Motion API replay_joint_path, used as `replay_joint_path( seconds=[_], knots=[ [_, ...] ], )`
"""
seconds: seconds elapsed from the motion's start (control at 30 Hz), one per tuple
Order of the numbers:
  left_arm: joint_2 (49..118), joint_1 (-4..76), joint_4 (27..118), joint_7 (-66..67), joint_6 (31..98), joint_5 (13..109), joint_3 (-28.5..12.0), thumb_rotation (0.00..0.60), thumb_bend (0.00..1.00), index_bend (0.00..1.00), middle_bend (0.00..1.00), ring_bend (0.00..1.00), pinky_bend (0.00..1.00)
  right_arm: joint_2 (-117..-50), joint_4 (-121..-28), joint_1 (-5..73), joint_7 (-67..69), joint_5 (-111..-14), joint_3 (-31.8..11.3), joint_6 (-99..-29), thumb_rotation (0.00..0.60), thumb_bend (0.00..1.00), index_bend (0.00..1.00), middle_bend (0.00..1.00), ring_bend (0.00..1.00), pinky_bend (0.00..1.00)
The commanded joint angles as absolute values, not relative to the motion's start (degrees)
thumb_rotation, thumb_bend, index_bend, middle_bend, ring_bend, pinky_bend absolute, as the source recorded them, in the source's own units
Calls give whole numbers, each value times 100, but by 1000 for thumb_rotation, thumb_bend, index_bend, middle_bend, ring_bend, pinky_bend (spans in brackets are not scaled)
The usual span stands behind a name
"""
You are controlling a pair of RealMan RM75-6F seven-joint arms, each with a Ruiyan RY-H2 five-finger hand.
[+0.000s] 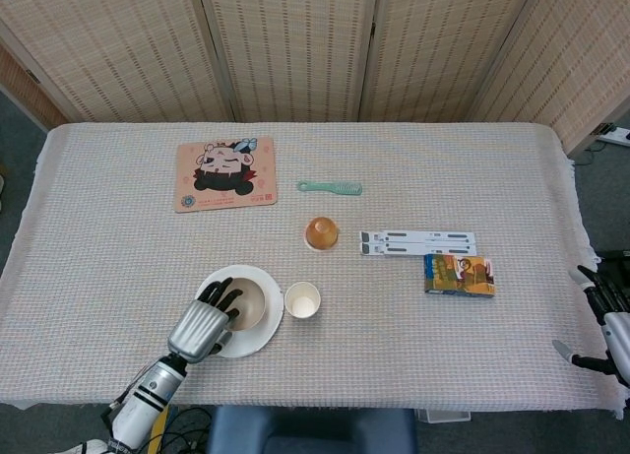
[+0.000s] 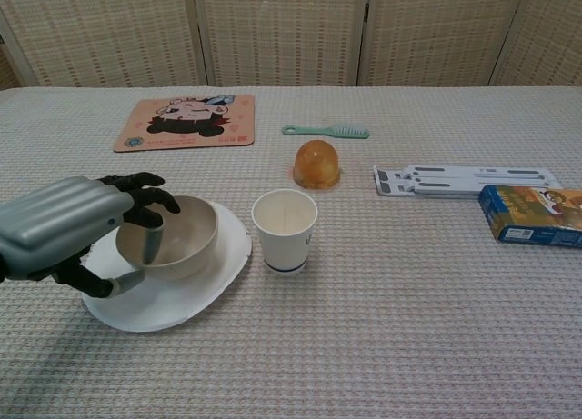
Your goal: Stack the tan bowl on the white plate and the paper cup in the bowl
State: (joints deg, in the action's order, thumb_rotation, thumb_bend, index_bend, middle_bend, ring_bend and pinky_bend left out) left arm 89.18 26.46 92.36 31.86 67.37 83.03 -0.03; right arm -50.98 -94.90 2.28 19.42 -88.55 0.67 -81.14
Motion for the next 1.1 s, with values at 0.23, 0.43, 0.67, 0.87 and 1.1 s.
replay_joint_path(
  seconds=[0.23, 0.43, 0.67, 0.87, 1.1],
  knots=[
    [8496, 2378, 9868, 3744, 7163, 8242, 52, 600, 315, 478, 219, 2, 162, -5113, -9527, 228, 1856, -8836, 64, -8113, 600, 214, 0, 0, 0, 0],
    [8107, 2147, 10378, 4018, 7509, 8245, 113, 600, 305, 444, 219, 1, 162, -5127, -9548, 239, 1797, -8803, 55, -8087, 600, 214, 0, 0, 0, 0],
    [7828, 2136, 10959, 4092, 7566, 8314, 35, 600, 285, 334, 215, 0, 162, -5139, -9572, 255, 1746, -8755, 40, -8047, 600, 214, 0, 0, 0, 0],
    [7845, 2527, 11323, 4330, 7094, 8018, -326, 600, 283, 307, 200, 0, 162, -5111, -9549, 227, 1845, -8754, 32, -8105, 600, 214, 0, 0, 0, 0],
    [7916, 3099, 11491, 4626, 6473, 7198, -806, 600, 283, 286, 180, 0, 162, -5089, -9492, 187, 1981, -8751, 19, -8181, 600, 214, 0, 0, 0, 0]
  ],
)
